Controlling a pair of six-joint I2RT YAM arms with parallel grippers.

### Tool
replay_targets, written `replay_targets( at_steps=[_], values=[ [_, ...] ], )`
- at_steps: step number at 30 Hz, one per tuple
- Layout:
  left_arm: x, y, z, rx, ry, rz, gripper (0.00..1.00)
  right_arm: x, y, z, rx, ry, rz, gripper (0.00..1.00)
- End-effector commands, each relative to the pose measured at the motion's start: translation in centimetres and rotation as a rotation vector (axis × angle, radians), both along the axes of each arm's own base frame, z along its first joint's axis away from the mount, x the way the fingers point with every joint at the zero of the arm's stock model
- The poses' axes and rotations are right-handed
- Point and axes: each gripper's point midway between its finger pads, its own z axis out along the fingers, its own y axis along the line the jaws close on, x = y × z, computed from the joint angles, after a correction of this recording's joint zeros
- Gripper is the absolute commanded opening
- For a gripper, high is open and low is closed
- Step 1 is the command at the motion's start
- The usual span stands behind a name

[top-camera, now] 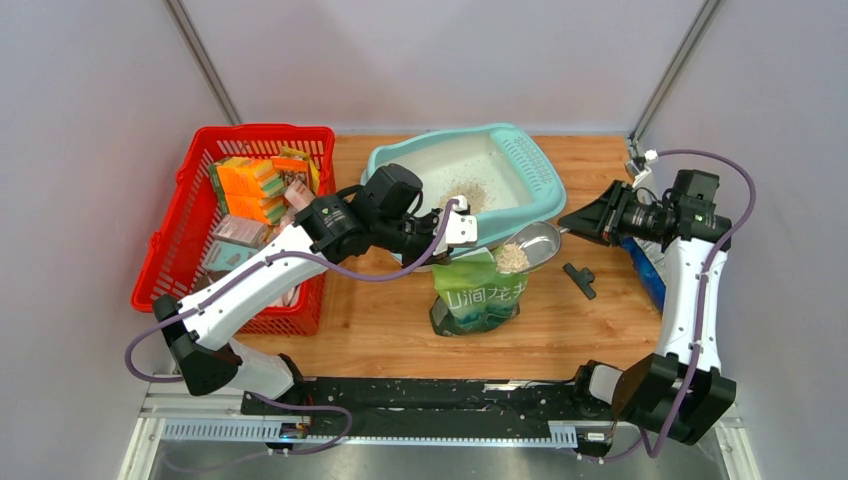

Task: Fill the litter box with clean litter

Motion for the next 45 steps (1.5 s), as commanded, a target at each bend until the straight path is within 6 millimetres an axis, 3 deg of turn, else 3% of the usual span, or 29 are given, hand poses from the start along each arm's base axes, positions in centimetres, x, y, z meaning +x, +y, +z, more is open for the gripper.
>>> replay_targets(
  at_steps=[1, 9, 19, 24, 45],
  values=[
    [0.1, 1.0, 1.4, -0.009, -0.035, 0.009, 0.00, -0.4, 0.0, 1.5, 0.009, -0.036, 0.016, 0.00],
    [0.2, 0.9, 1.5, -0.015, -0.038, 0.014, 0.00, 0.1, -0.4, 3.2, -0.028, -0.078, -0.007, 0.00],
    [0.1, 1.2, 1.3, -0.011, -0.038, 0.013, 0.00, -0.6, 0.0, 1.9, 0.009, -0.028, 0.006, 0.00],
    [0.0, 1.1, 1.4, -0.015, -0.032, 0.014, 0.00, 0.0, -0.8, 1.2, 0.047, -0.005, -0.004, 0.00],
    [0.3, 1.0, 1.5, -0.013, -0.038, 0.016, 0.00, -0.2, -0.6, 3.4, 0.108, -0.033, 0.043, 0.00]
  ],
)
